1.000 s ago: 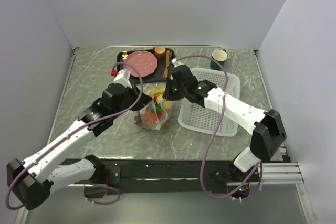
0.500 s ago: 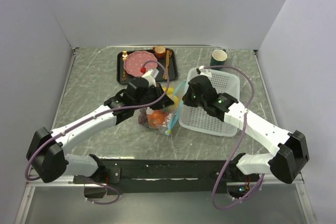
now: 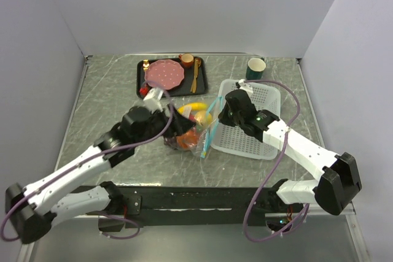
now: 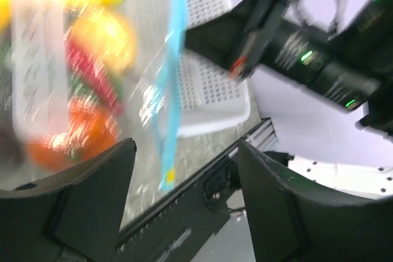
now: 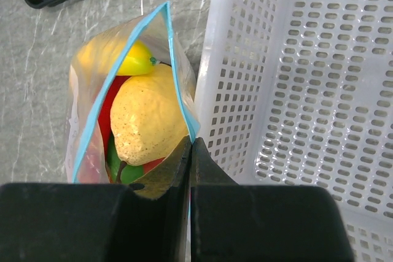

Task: Place the food in the zip-top bag and seal the zipper
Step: Adjust the zipper food storage bag at the center of the board.

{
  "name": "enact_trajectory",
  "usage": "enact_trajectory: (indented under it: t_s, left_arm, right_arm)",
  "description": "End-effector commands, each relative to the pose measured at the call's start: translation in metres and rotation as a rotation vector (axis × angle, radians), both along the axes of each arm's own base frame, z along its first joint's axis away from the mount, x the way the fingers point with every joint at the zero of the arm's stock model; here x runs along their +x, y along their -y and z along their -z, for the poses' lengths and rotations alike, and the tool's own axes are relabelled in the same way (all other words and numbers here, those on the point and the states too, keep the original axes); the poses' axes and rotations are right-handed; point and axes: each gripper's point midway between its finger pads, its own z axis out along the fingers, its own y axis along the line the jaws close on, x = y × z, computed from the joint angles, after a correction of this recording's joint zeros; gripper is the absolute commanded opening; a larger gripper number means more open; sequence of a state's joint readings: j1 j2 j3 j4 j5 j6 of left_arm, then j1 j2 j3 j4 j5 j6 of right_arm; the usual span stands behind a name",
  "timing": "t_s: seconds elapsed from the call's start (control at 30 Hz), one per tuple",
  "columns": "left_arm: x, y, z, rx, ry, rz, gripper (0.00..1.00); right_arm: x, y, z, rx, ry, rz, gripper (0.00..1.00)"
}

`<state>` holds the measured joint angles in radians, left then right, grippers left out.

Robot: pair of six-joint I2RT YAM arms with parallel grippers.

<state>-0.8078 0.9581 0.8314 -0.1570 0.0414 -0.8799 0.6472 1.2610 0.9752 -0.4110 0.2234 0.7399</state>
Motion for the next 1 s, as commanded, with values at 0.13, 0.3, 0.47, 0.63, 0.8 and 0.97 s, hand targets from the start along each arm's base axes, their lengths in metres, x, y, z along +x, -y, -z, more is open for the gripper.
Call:
enact_trajectory:
  t_s: [0.13, 0.3, 0.47, 0.63, 0.8, 0.97]
  left_arm:
    - [-0.041, -0.020, 0.058, -0.221, -0.212, -0.114, 0.71]
    - [-0.054, -0.009, 0.064, -0.334, -0.285, -0.138, 0.70]
    - [-0.065, 0.011, 0.065, -0.397, -0.341, -0.145, 0.67]
    - [-0.062, 0.019, 0.069, -0.430, -0.354, -0.171, 0.67]
    - [-0.058, 0.018, 0.080, -0.449, -0.386, -0.207, 0.65]
    - [-0.055, 0.023, 0.082, -0.462, -0.384, -0.216, 0.61]
  right_arm:
    - [0.010, 0.007, -0.025, 0.045, 0.084, 0.047, 0.05]
    - [0.011, 0.006, -0.026, 0.063, 0.088, 0.052, 0.05]
    - [0.009, 0.002, -0.025, 0.096, 0.088, 0.050, 0.06]
    - [0.008, 0.002, -0.021, 0.096, 0.078, 0.048, 0.06]
    - [0.008, 0.001, -0.025, 0.106, 0.088, 0.044, 0.06]
    - [0.007, 0.000, -0.031, 0.122, 0.094, 0.039, 0.06]
